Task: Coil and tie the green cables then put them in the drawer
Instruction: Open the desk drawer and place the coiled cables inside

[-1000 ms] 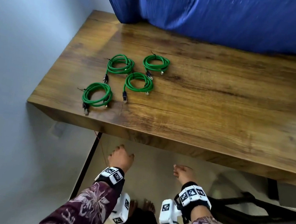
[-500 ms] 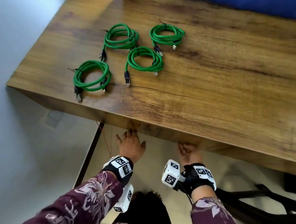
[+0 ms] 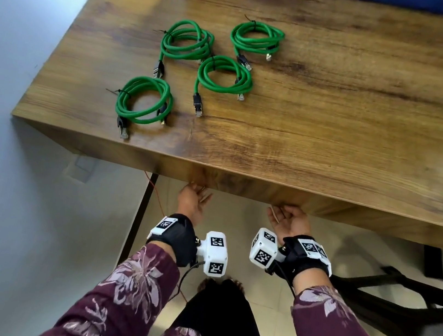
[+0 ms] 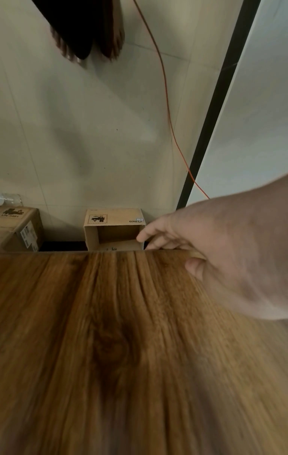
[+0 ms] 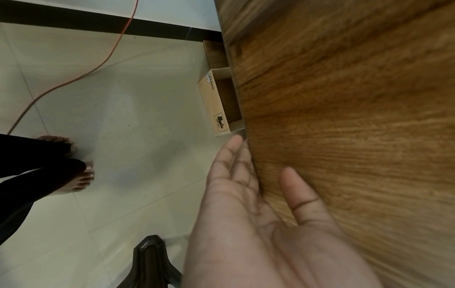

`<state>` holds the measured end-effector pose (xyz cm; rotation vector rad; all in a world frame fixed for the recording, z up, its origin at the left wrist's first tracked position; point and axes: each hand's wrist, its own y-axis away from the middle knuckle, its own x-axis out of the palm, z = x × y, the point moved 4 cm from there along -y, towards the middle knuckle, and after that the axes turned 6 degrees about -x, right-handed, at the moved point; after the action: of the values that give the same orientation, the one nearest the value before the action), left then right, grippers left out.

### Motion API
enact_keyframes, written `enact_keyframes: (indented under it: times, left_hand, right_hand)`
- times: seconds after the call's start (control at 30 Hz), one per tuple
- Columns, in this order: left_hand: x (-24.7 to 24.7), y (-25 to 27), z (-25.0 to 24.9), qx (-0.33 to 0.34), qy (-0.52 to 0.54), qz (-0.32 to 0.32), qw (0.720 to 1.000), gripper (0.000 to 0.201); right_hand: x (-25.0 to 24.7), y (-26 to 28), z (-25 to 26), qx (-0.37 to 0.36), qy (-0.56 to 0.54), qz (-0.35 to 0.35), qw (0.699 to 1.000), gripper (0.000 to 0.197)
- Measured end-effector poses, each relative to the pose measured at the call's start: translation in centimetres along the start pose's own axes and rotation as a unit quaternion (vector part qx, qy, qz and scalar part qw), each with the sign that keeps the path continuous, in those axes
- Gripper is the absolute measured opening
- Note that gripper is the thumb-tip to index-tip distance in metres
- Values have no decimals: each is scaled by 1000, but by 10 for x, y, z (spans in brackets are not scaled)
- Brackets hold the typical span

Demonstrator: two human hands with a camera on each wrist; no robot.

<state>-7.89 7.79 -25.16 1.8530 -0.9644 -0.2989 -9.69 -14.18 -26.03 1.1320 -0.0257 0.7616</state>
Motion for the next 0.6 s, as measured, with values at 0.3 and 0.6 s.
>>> enact_keyframes:
  times: [0.3,0.6]
  left_hand:
    - [-2,4,-3,-46,41,10,998,43]
    - [-2,14,-7,-60,45,14,997,52]
  right_hand:
    - [-1,1,1,9,4,11,1000,27]
    - [-1,5,1,20,-27,-2,999,26]
